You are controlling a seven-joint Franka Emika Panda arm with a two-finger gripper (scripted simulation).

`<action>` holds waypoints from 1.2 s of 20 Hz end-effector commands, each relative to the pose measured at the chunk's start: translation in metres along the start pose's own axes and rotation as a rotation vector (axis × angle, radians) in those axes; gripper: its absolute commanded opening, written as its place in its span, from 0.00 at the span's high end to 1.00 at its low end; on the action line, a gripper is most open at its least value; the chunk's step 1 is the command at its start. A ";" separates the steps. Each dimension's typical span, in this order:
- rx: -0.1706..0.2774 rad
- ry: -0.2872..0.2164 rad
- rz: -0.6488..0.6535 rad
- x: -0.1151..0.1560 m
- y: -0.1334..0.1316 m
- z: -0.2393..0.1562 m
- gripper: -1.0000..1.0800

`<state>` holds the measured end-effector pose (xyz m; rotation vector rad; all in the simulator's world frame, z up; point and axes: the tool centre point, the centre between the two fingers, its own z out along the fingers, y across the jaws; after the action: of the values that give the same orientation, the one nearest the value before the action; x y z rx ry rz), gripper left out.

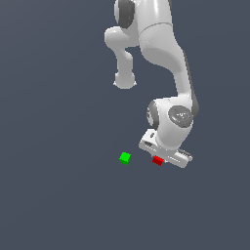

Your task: Stack the red cube on top of the green cube.

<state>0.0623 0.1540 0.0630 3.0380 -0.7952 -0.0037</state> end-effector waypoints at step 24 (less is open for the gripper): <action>0.002 0.003 0.000 0.018 0.045 -0.038 1.00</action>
<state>0.0580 0.1185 0.1051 3.0408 -0.7930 0.0008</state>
